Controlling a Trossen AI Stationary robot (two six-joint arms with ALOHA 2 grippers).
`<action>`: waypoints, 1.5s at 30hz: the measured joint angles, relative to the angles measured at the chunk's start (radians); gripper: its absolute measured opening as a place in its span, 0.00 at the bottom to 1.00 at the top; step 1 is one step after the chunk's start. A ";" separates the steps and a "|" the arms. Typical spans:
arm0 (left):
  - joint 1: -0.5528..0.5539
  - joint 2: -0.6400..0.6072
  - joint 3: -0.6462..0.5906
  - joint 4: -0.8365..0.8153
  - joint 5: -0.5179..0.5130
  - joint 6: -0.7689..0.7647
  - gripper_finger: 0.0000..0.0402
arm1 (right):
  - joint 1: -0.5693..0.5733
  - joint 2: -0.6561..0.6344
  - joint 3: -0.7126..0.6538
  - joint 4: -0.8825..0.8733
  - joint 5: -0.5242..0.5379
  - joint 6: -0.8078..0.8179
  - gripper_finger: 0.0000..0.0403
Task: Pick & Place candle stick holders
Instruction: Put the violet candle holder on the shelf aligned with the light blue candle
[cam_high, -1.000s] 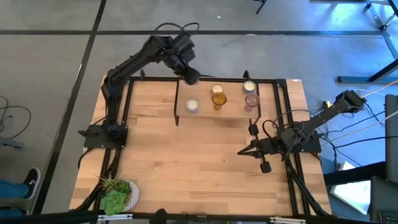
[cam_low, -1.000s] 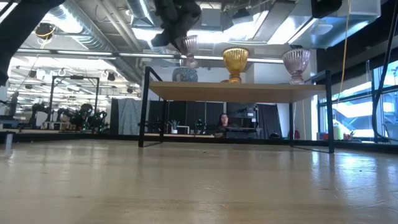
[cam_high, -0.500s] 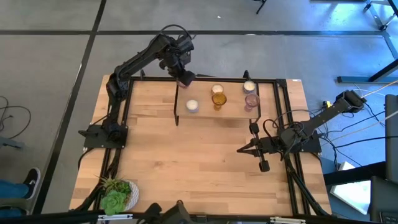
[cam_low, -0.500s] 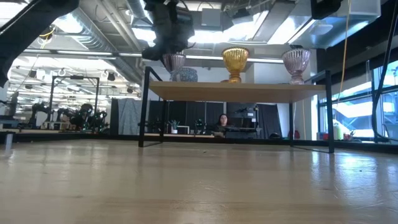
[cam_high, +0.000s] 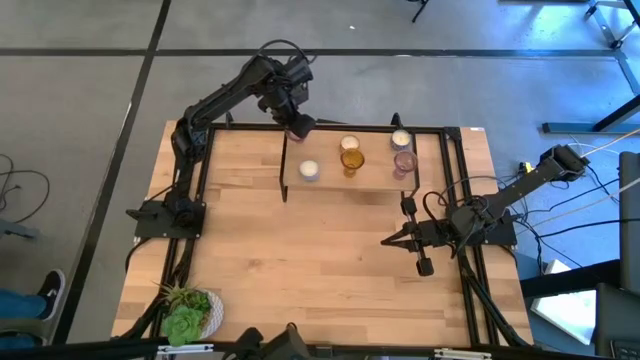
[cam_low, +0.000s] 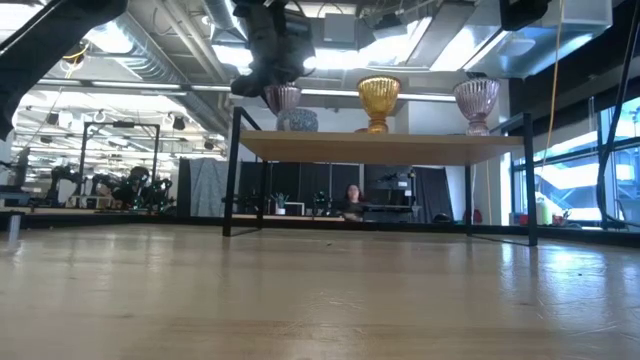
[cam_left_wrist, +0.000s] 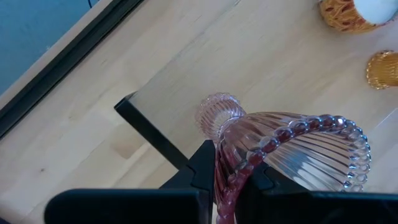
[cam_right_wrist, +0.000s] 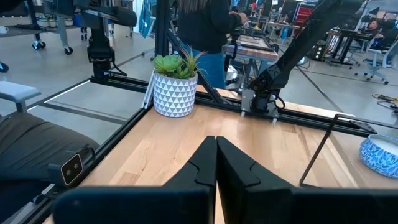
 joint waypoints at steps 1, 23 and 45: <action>0.000 0.000 0.000 -0.003 0.004 0.000 0.05 | 0.000 0.000 0.000 0.000 0.000 0.000 0.01; 0.004 0.019 -0.011 -0.020 0.070 -0.036 0.05 | 0.000 0.000 0.000 -0.001 0.000 0.000 0.01; -0.005 0.068 -0.010 -0.018 0.120 -0.048 0.05 | 0.000 0.000 0.000 -0.003 -0.001 0.008 0.01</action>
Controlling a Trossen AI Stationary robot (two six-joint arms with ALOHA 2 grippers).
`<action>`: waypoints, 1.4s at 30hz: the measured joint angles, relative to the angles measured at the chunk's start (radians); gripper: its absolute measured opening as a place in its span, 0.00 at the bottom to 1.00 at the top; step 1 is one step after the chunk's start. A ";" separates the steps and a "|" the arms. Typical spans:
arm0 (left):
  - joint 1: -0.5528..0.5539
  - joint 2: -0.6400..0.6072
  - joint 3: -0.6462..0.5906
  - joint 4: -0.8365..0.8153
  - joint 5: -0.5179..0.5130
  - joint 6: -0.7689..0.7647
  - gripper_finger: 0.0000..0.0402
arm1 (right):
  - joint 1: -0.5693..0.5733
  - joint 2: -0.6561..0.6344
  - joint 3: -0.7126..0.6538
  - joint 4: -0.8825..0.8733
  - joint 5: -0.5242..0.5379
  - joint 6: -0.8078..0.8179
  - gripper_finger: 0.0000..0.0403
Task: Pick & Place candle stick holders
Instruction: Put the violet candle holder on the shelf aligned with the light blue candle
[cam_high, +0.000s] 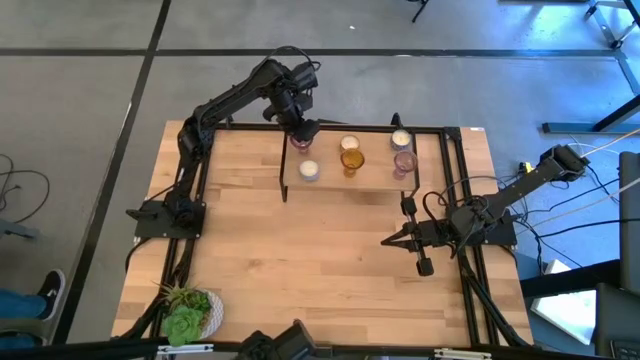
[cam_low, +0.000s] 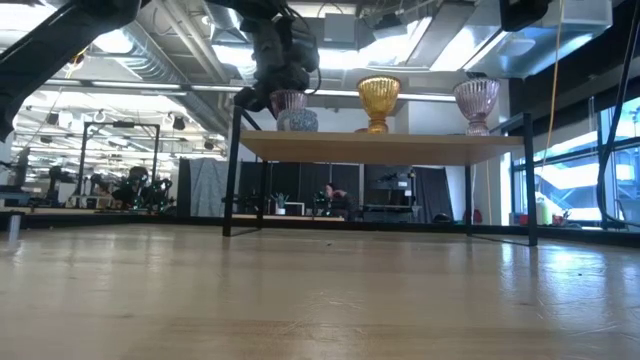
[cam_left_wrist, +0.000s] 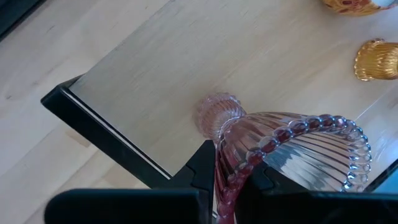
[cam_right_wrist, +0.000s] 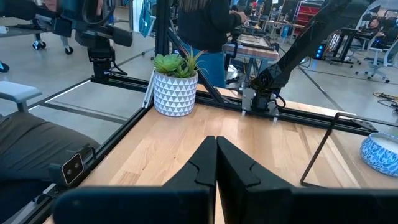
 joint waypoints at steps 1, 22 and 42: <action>0.001 0.000 0.000 0.000 0.000 0.000 0.05 | 0.000 0.000 0.000 0.000 0.000 0.000 0.01; 0.008 0.010 0.025 -0.002 -0.009 -0.012 0.17 | 0.000 0.000 0.000 0.000 0.000 0.011 0.01; 0.005 0.006 0.055 -0.002 -0.002 -0.041 0.32 | 0.000 0.001 0.000 -0.008 0.000 0.011 0.01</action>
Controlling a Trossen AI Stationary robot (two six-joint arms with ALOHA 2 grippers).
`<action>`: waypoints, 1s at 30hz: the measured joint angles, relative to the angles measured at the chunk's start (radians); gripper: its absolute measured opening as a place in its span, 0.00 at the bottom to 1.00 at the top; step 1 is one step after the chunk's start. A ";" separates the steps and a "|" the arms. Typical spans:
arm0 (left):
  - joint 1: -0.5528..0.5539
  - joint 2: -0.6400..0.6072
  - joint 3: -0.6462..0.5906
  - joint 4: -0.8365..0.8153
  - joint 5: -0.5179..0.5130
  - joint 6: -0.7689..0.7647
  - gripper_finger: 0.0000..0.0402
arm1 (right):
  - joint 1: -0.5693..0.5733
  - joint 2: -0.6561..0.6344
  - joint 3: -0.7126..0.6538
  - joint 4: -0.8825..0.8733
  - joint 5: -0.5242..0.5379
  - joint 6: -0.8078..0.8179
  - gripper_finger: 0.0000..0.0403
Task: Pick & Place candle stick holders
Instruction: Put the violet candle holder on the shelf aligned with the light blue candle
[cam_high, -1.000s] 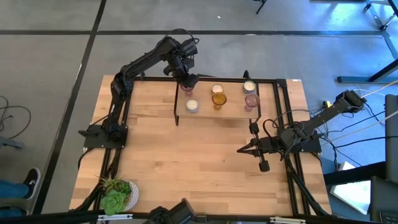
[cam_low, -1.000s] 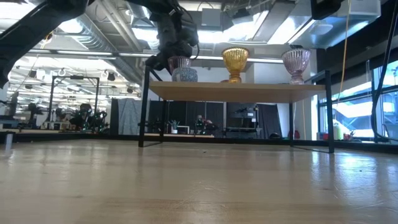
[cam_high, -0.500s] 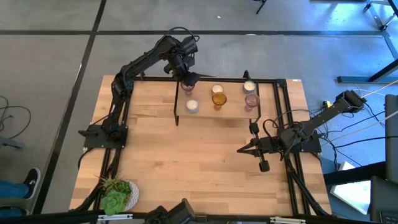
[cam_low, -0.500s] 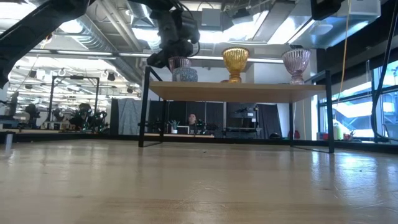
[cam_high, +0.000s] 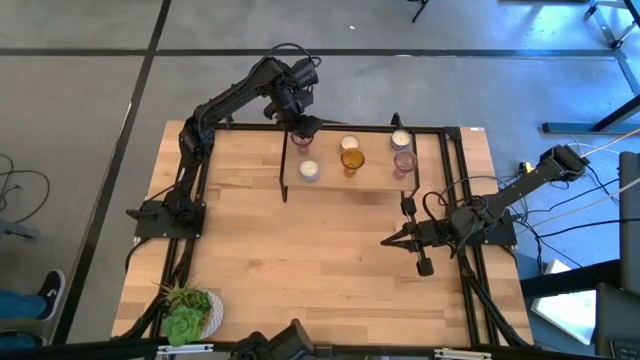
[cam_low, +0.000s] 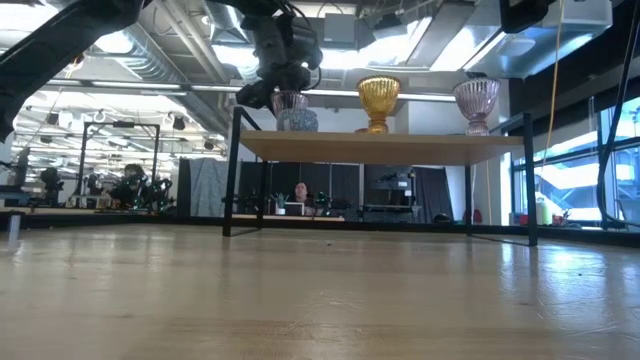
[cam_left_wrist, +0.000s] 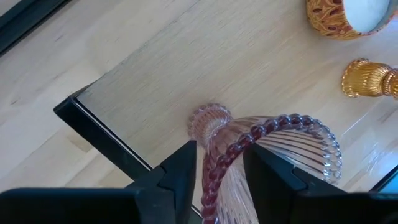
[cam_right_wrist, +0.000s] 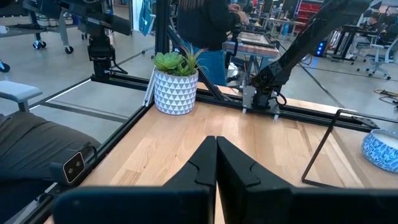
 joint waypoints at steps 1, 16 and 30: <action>0.000 -0.004 0.000 0.000 0.000 0.000 0.32 | 0.000 0.000 0.000 0.000 0.000 0.000 0.01; 0.013 -0.163 0.001 0.000 -0.016 0.025 0.34 | 0.000 0.000 0.000 -0.021 0.000 0.011 0.01; -0.149 -0.259 -0.063 0.000 -0.153 0.179 0.13 | 0.001 0.000 0.000 -0.032 0.000 0.064 0.01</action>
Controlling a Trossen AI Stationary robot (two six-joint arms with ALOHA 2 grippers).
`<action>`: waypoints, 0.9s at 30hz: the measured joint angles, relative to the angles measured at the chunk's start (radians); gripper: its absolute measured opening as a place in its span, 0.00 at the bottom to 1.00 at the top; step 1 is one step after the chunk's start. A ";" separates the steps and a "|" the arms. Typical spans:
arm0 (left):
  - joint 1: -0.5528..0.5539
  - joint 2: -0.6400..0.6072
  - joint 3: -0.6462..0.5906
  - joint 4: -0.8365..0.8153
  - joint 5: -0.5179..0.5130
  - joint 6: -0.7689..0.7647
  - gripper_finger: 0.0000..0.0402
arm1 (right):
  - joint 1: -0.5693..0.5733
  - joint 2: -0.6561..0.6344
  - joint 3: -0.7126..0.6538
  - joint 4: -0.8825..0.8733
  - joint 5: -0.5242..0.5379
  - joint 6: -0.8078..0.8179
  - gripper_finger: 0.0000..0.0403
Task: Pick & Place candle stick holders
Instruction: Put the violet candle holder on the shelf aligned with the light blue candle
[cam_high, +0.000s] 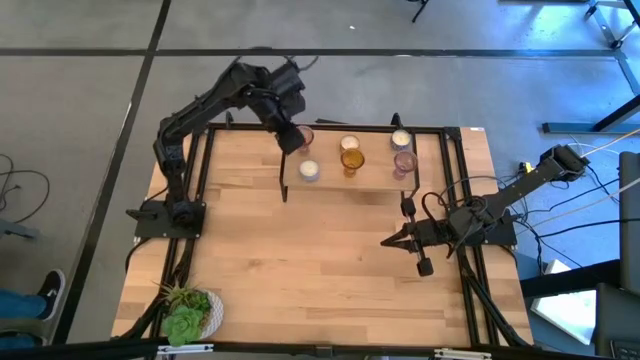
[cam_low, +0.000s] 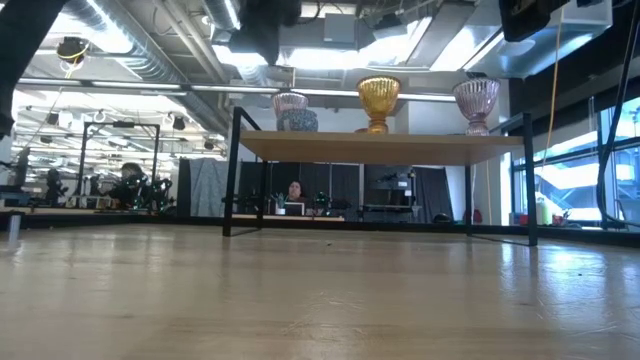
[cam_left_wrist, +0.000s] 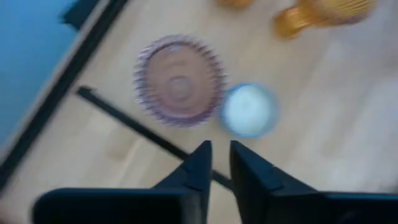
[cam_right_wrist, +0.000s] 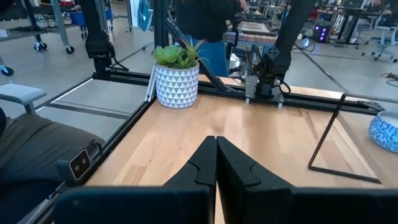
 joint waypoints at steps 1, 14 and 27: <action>-0.010 -0.003 -0.018 0.001 -0.045 -0.001 0.09 | 0.000 0.000 0.000 -0.002 0.000 0.005 0.01; -0.068 -0.181 -0.363 0.099 -0.222 -0.039 0.00 | 0.132 0.000 0.000 0.128 0.354 -0.090 0.01; -0.056 -0.517 -0.878 0.542 -0.222 -0.040 0.00 | 0.356 -0.025 0.038 0.120 0.680 -0.144 0.01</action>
